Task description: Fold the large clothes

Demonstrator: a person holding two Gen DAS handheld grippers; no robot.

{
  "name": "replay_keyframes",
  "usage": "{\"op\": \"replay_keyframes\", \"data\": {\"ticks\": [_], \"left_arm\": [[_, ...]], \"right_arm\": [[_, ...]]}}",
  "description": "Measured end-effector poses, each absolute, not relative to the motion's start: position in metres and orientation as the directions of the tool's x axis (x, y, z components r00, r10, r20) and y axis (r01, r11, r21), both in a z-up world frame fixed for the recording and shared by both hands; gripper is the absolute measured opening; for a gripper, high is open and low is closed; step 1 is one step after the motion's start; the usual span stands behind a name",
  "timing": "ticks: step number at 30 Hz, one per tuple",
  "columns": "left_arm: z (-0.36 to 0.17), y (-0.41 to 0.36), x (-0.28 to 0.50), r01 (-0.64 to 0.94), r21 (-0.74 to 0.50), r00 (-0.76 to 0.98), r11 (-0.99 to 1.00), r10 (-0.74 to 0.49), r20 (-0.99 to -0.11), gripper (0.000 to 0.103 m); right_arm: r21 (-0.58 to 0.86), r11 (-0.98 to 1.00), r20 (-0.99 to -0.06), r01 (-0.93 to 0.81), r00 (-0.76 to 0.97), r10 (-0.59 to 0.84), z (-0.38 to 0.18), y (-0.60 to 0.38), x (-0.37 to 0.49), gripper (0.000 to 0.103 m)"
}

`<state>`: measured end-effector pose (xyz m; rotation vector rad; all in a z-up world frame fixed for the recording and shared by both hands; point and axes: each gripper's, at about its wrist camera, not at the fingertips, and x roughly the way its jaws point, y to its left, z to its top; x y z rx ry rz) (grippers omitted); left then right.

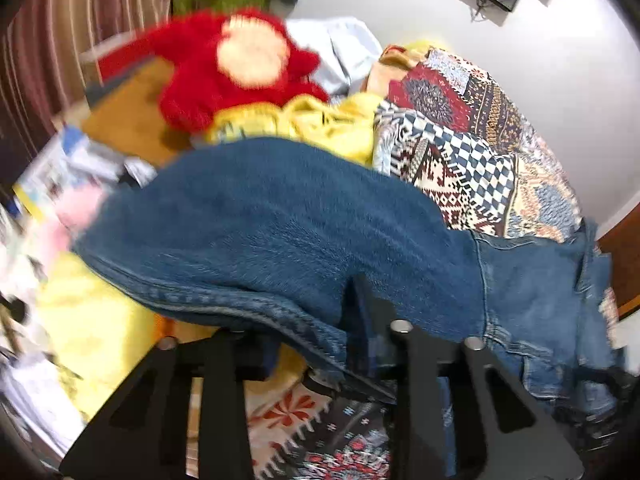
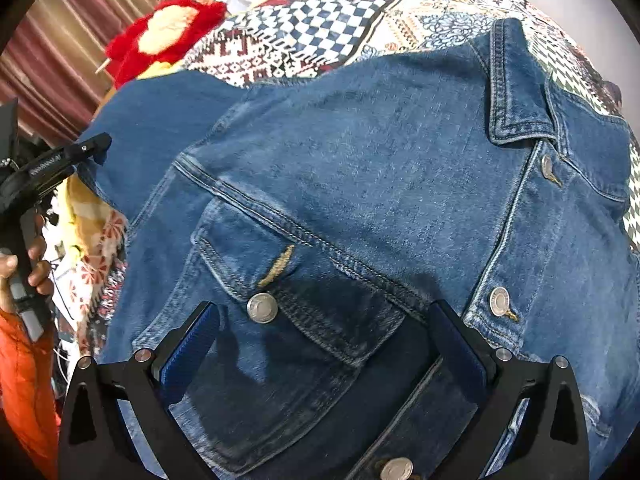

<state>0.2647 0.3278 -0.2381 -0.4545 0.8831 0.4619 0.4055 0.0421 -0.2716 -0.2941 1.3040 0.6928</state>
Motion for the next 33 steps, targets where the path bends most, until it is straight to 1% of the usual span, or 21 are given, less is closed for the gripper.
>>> {"op": "replay_keyframes", "data": {"ticks": [5,6,7,8,11,14,17,18,19,21,23,24,25,27,29,30,32,33], "left_arm": [[-0.198,0.303,0.263,-0.521,-0.04,0.581,0.852,0.32,-0.748,0.023],[-0.19,0.298,0.264,-0.509,-0.041,0.595,0.86,0.318,-0.738,0.022],[-0.184,0.294,0.265,-0.498,-0.048,0.612,0.866,0.311,-0.727,0.018],[-0.176,0.287,0.265,-0.481,-0.046,0.629,0.875,0.308,-0.714,0.017],[-0.158,0.26,0.269,-0.427,-0.01,0.671,0.904,0.31,-0.673,0.017],[-0.149,0.228,0.279,-0.342,-0.012,0.709,0.94,0.25,-0.659,0.017],[-0.155,0.201,0.293,-0.27,-0.029,0.711,0.962,0.179,-0.68,0.017],[-0.16,0.194,0.296,-0.258,-0.022,0.687,0.966,0.167,-0.707,0.017],[-0.169,0.187,0.303,-0.231,-0.04,0.671,0.972,0.13,-0.73,0.017],[-0.184,0.176,0.311,-0.205,-0.053,0.639,0.977,0.093,-0.763,0.017],[-0.208,0.166,0.319,-0.17,-0.074,0.59,0.983,0.041,-0.807,0.017],[-0.222,0.163,0.324,-0.133,-0.115,0.552,0.984,-0.023,-0.834,0.017],[-0.235,0.16,0.327,-0.116,-0.141,0.514,0.983,-0.062,-0.856,0.017],[-0.255,0.155,0.33,-0.107,-0.164,0.45,0.981,-0.099,-0.887,0.017],[-0.266,0.156,0.33,-0.124,-0.167,0.422,0.978,-0.1,-0.901,0.02],[-0.265,0.158,0.327,-0.135,-0.178,0.426,0.975,-0.105,-0.899,0.022],[-0.256,0.165,0.322,-0.163,-0.21,0.442,0.964,-0.118,-0.889,0.035],[-0.249,0.17,0.317,-0.178,-0.223,0.46,0.958,-0.119,-0.88,0.049]], "right_arm": [[0.179,0.779,-0.932,-0.601,0.15,0.33,-0.248,0.027,0.408,0.103],[0.18,0.78,-0.928,-0.6,0.159,0.336,-0.243,0.024,0.408,0.103],[0.178,0.781,-0.922,-0.598,0.176,0.345,-0.235,0.021,0.408,0.103],[0.176,0.782,-0.919,-0.598,0.186,0.349,-0.231,0.017,0.408,0.103],[0.171,0.785,-0.903,-0.595,0.225,0.367,-0.213,0.006,0.406,0.103],[0.162,0.784,-0.886,-0.599,0.262,0.383,-0.195,-0.004,0.403,0.103],[0.157,0.781,-0.869,-0.605,0.291,0.4,-0.181,-0.012,0.397,0.103],[0.155,0.781,-0.863,-0.605,0.301,0.405,-0.175,-0.016,0.395,0.103],[0.154,0.782,-0.859,-0.604,0.309,0.408,-0.173,-0.019,0.394,0.103],[0.149,0.787,-0.852,-0.599,0.325,0.409,-0.168,-0.027,0.391,0.103],[0.147,0.791,-0.848,-0.595,0.335,0.41,-0.163,-0.034,0.388,0.103],[0.148,0.792,-0.847,-0.592,0.337,0.411,-0.162,-0.036,0.387,0.103],[0.151,0.792,-0.846,-0.591,0.337,0.413,-0.161,-0.039,0.387,0.103],[0.156,0.795,-0.844,-0.586,0.339,0.416,-0.159,-0.045,0.387,0.103],[0.166,0.797,-0.839,-0.58,0.341,0.423,-0.157,-0.051,0.386,0.103],[0.172,0.798,-0.836,-0.578,0.343,0.428,-0.156,-0.054,0.386,0.103],[0.175,0.798,-0.833,-0.576,0.345,0.432,-0.155,-0.055,0.386,0.103],[0.176,0.798,-0.832,-0.576,0.346,0.433,-0.154,-0.056,0.386,0.103]]}}
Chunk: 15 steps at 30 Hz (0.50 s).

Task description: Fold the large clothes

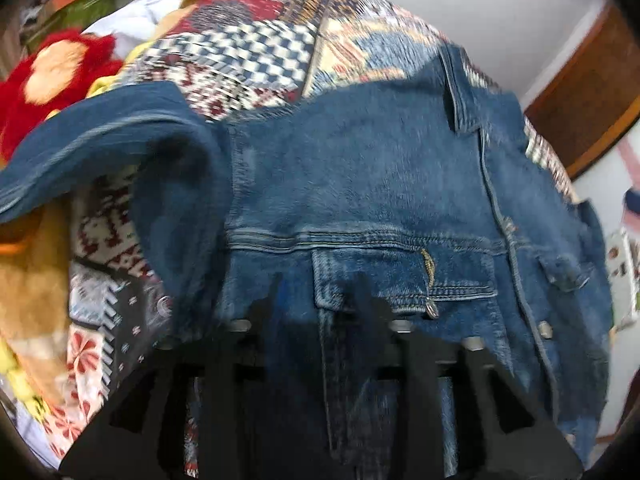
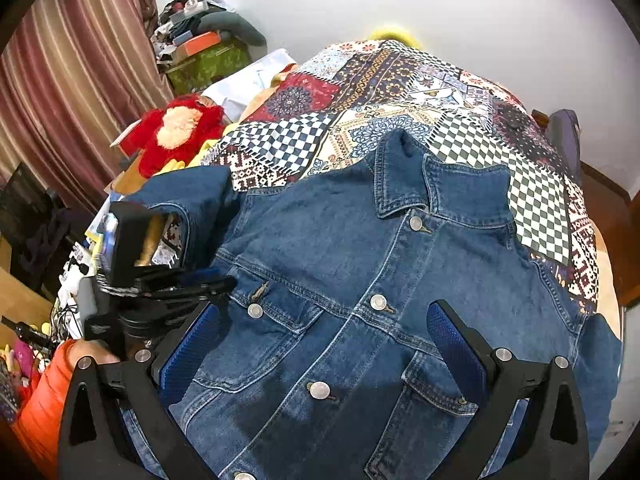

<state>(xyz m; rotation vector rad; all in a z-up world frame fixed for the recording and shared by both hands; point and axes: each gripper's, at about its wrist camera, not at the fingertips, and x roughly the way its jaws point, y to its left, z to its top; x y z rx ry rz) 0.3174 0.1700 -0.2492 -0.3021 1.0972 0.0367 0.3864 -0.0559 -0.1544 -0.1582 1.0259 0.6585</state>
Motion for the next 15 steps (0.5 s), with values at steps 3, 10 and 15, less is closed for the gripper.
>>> {"op": "replay_keyframes", "data": {"ticks": [3,10,15], "left_arm": [[-0.224,0.191,0.296,-0.224,-0.257,0.542,0.94,-0.099,-0.835,0.072],[-0.199,0.267,0.265,-0.353,-0.448,0.655,0.821,-0.125,-0.746,0.085],[-0.218,0.318,0.268,-0.426,-0.607,0.688,0.671,-0.197,-0.699,0.085]], "right_arm": [[0.185,0.799,-0.833,-0.572,0.339,0.436,-0.157,-0.055,0.39,0.103],[0.203,0.802,-0.849,-0.561,0.307,0.429,-0.172,-0.047,0.396,0.103],[0.201,0.81,-0.855,-0.55,0.305,0.419,-0.177,-0.048,0.398,0.103]]}}
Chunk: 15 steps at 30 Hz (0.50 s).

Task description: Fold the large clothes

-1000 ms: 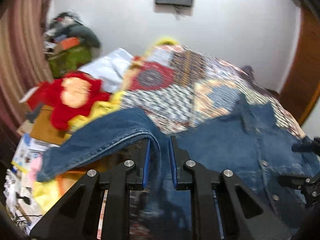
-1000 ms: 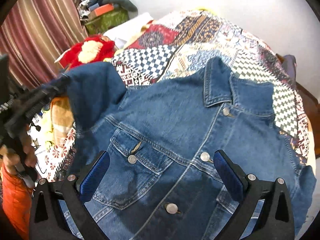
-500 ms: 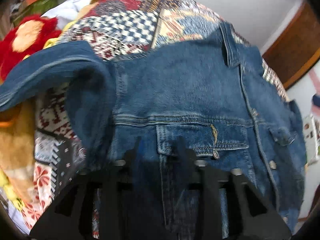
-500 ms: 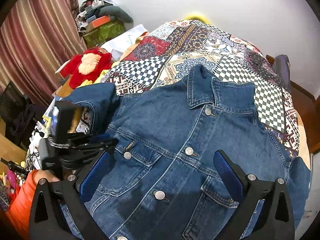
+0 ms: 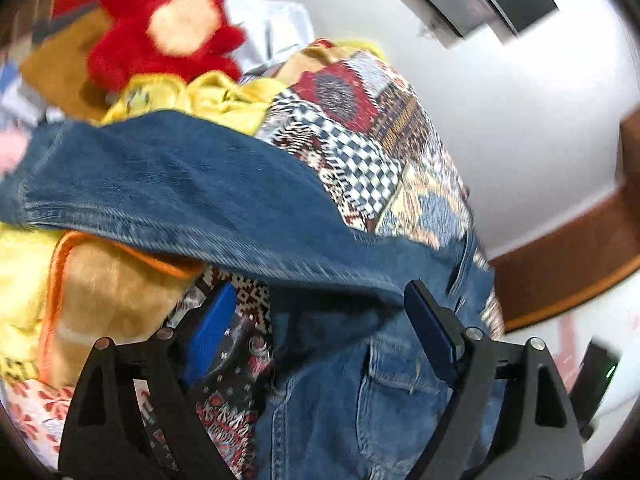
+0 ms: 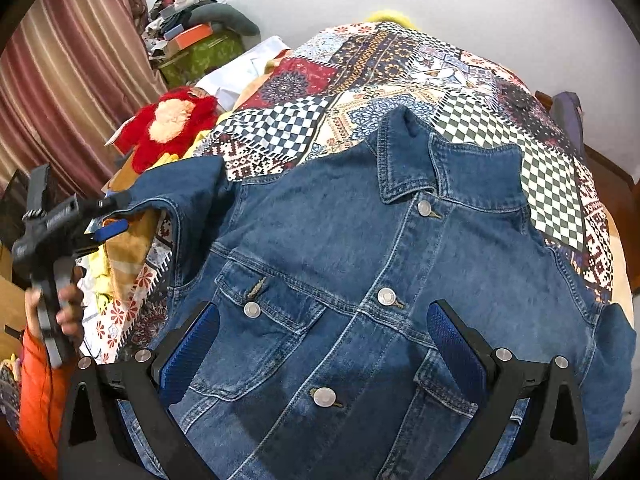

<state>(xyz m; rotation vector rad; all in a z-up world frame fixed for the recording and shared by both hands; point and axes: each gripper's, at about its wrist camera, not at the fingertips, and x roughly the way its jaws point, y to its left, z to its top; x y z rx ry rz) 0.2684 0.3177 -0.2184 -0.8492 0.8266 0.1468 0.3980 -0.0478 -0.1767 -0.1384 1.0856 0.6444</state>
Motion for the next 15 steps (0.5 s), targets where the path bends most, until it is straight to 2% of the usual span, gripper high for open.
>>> {"op": "replay_keyframes", "data": {"ticks": [3,5,7,8,9,10,12,15], "left_arm": [[-0.233,0.336,0.283,-0.477,-0.613,0.676,0.63,-0.184,-0.714,0.085],[-0.236,0.34,0.29,-0.516,-0.568,0.66,0.641,-0.125,-0.741,0.075],[-0.235,0.339,0.297,-0.576,-0.449,0.606,0.683,-0.011,-0.795,0.052],[-0.233,0.334,0.302,-0.589,-0.393,0.583,0.707,0.035,-0.812,0.044],[-0.23,0.329,0.307,-0.593,-0.333,0.561,0.733,0.079,-0.824,0.029],[-0.223,0.318,0.312,-0.585,-0.24,0.537,0.774,0.148,-0.831,0.02],[-0.205,0.293,0.321,-0.551,-0.115,0.532,0.826,0.242,-0.811,0.015],[-0.175,0.265,0.327,-0.479,-0.055,0.584,0.876,0.272,-0.765,0.014]], "right_arm": [[0.202,0.82,-0.857,-0.535,0.309,0.412,-0.177,-0.053,0.401,0.103],[0.206,0.828,-0.858,-0.522,0.31,0.409,-0.178,-0.057,0.403,0.103],[0.212,0.834,-0.859,-0.509,0.31,0.408,-0.179,-0.063,0.406,0.103],[0.215,0.837,-0.86,-0.503,0.309,0.406,-0.18,-0.065,0.407,0.103],[0.218,0.839,-0.86,-0.498,0.308,0.406,-0.18,-0.068,0.407,0.103],[0.221,0.842,-0.86,-0.492,0.309,0.406,-0.181,-0.071,0.408,0.103],[0.225,0.849,-0.86,-0.479,0.311,0.404,-0.182,-0.077,0.409,0.103],[0.234,0.854,-0.857,-0.464,0.316,0.406,-0.183,-0.088,0.411,0.103]]}}
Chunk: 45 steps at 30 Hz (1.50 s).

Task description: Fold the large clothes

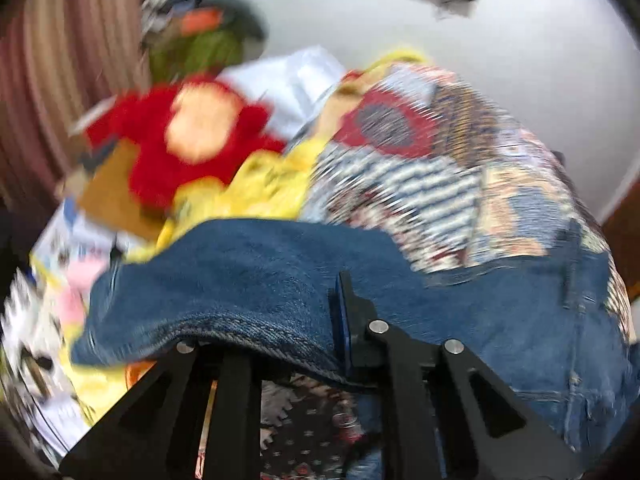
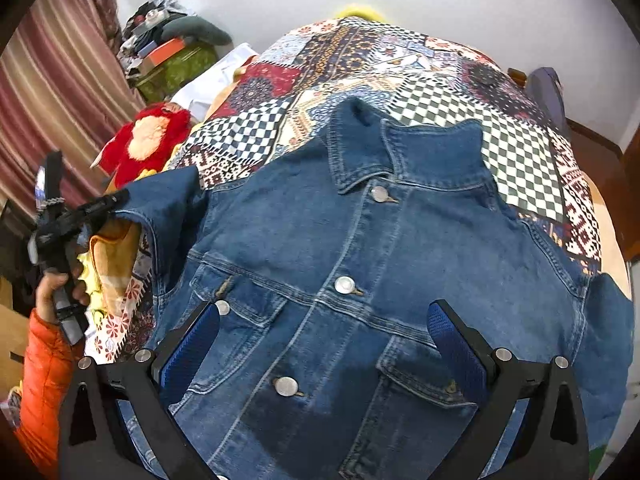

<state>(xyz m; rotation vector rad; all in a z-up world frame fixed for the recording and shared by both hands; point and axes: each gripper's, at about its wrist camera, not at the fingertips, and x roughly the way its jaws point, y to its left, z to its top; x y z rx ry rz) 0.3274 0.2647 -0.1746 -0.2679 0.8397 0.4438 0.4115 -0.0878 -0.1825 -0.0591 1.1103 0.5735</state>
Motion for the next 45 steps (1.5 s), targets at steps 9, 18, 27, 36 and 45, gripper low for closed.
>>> {"op": "replay_keyframes", "data": {"ticks": [9,18,27,36,45], "left_arm": [[-0.092,0.12,0.339,-0.077,-0.011,0.769,0.997,0.052,-0.638,0.009],[-0.191,-0.008,0.359,0.215,0.006,0.526,0.977,-0.111,-0.843,0.01],[-0.217,-0.027,0.333,0.241,-0.031,0.432,0.97,-0.136,-0.892,0.07],[-0.146,0.07,0.285,0.005,-0.036,0.638,0.999,-0.031,-0.769,0.092],[-0.15,0.177,0.249,-0.251,0.045,0.609,0.967,0.194,-0.769,0.097]], "right_arm": [[0.284,0.864,-0.824,-0.416,0.355,0.442,-0.167,-0.125,0.417,0.103],[0.278,0.9,-0.806,-0.337,0.428,0.409,-0.148,-0.184,0.41,0.103],[0.215,0.929,-0.821,-0.302,0.459,0.339,-0.154,-0.21,0.403,0.103],[0.141,0.892,-0.78,-0.43,0.507,0.367,-0.13,-0.152,0.392,0.103],[0.058,0.771,-0.808,-0.634,0.424,0.41,-0.146,-0.041,0.375,0.103]]}}
